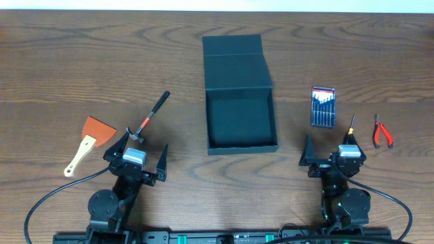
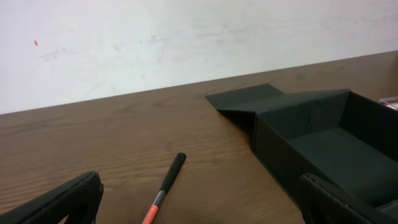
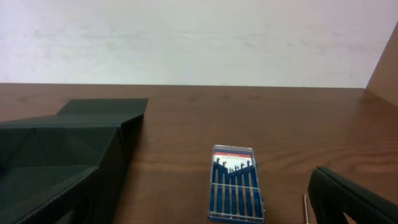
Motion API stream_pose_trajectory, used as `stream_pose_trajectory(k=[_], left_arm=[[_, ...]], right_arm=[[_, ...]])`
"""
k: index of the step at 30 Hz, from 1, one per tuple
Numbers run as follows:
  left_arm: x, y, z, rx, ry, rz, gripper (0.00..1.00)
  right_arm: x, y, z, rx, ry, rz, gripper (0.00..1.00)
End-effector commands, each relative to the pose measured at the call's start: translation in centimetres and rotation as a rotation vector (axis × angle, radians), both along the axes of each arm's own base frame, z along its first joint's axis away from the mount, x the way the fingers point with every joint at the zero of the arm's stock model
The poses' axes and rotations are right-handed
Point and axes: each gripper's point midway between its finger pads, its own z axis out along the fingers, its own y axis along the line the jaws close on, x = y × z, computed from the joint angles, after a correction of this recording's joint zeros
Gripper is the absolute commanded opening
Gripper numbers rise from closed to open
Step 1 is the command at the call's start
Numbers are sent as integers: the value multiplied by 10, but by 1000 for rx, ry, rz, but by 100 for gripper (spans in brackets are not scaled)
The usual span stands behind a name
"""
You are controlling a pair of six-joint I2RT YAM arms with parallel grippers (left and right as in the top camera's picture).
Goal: Pack container
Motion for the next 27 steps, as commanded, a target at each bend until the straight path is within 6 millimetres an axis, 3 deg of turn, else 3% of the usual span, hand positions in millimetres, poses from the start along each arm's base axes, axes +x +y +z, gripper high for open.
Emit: stream_pose_trajectory(k=[1, 27], left_arm=[[0, 0, -15, 12, 43, 1, 98], [0, 2, -14, 10, 36, 9, 99]], right_arm=[[0, -3, -1, 14, -2, -13, 99], [0, 0, -1, 18, -1, 0, 99]])
